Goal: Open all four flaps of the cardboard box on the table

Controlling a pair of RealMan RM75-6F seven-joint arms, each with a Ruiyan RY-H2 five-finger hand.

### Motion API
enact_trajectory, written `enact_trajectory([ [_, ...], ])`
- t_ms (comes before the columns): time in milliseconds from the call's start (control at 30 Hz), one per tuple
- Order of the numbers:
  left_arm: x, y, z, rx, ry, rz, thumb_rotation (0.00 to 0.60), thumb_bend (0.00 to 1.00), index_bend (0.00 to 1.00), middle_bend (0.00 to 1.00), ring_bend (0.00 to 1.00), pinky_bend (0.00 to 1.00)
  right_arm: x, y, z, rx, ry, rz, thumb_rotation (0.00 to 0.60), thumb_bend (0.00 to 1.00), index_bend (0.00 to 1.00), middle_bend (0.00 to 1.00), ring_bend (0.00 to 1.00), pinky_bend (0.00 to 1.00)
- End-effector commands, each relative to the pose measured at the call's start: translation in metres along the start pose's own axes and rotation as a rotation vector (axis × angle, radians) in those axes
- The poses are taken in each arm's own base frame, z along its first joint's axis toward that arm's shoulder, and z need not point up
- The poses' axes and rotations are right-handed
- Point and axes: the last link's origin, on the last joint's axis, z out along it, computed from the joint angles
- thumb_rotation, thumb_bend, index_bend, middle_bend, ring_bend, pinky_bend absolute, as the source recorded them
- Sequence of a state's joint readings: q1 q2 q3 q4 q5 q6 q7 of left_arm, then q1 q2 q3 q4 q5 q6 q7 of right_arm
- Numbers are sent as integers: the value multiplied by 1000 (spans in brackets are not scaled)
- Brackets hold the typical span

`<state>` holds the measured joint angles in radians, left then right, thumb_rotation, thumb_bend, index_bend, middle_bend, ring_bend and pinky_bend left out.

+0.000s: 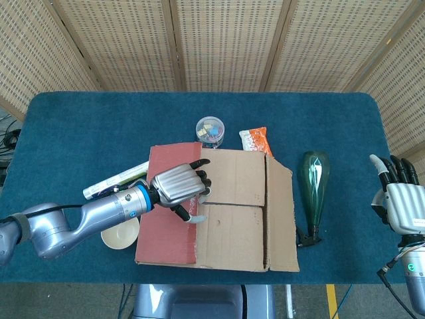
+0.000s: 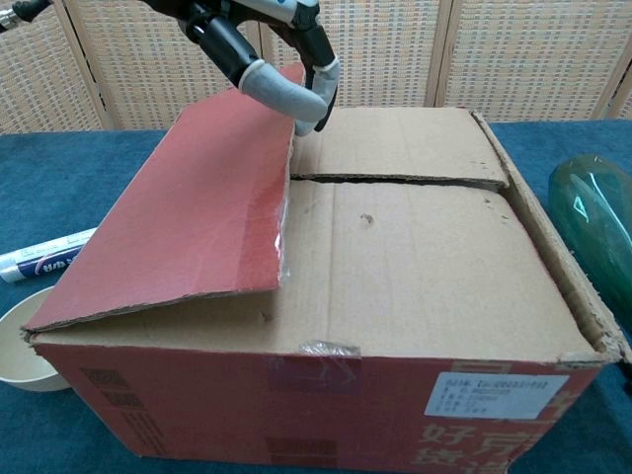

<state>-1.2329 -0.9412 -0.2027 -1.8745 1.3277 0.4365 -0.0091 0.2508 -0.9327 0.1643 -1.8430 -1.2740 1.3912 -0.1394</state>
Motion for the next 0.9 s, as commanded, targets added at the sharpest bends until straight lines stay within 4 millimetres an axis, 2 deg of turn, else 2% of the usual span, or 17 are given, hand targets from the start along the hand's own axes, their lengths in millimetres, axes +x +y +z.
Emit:
enact_trajectory([
  [33,6,-1,-6,10,20,0,185,311,526,361,267,0,0,0,1,1,-1,0,600,1000,67,139,0,32],
  [467,31,-2,-37,45,74,47,186,302,544,392,296,0,-2,-4,4,10,-6,-2,600,1000,67,138,0,32],
  [567,37,-2,-53,61,83,66,186,302,550,402,304,0,-2,-6,5,15,-4,-2,600,1000,67,139,0,32],
  [900,40,-5,-90,115,71,94,186,302,559,416,320,0,0,-9,5,23,-6,1,600,1000,66,135,0,32],
])
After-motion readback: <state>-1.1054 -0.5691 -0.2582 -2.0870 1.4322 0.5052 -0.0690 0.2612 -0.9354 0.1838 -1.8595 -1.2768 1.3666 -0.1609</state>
